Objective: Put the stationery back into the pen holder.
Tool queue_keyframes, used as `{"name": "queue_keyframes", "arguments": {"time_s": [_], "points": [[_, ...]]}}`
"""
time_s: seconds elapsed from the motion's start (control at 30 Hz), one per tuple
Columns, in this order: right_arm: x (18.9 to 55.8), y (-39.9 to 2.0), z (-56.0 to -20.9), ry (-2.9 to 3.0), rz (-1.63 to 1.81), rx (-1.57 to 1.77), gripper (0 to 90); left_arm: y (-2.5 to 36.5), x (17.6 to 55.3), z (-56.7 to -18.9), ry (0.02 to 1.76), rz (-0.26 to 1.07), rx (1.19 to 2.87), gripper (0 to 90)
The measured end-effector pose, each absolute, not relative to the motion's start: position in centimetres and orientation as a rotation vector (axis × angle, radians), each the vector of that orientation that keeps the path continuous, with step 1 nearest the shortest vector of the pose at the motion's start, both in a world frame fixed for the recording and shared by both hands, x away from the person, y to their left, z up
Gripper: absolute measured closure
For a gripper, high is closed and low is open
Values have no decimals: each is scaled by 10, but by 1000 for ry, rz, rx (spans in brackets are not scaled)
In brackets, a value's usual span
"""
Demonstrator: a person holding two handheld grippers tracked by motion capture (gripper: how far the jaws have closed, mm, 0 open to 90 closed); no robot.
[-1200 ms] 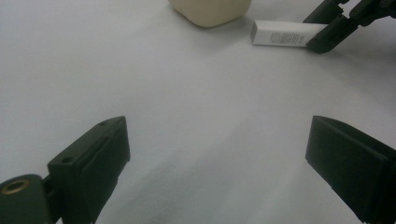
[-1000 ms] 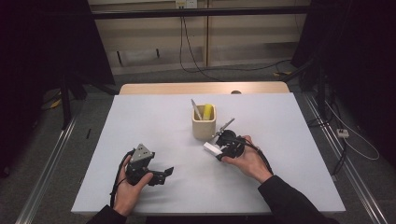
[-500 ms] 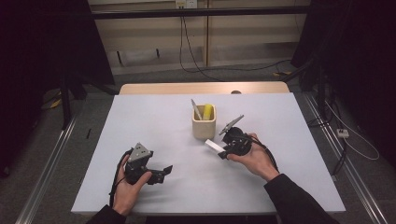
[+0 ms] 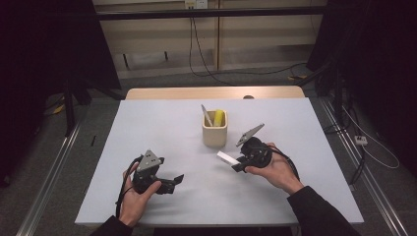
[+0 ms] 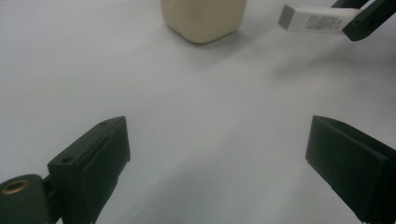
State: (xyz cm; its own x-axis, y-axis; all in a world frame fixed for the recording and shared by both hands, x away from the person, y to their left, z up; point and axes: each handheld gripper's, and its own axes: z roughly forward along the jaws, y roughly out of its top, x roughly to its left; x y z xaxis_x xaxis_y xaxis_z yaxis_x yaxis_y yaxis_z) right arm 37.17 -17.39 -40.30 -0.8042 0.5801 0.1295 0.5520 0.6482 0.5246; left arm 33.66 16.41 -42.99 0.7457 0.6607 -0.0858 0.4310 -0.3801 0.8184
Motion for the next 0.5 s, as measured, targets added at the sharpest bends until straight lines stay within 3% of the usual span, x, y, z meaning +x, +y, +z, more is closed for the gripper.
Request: {"name": "queue_keyframes", "arguments": {"time_s": [0.1,0.5], "points": [[370,-172,-399,2820,885,948,686,158,335,-430,819,258,2030,64],[366,-155,-397,2868,896,846,686,135,332,-426,666,341,2103,64]]}}
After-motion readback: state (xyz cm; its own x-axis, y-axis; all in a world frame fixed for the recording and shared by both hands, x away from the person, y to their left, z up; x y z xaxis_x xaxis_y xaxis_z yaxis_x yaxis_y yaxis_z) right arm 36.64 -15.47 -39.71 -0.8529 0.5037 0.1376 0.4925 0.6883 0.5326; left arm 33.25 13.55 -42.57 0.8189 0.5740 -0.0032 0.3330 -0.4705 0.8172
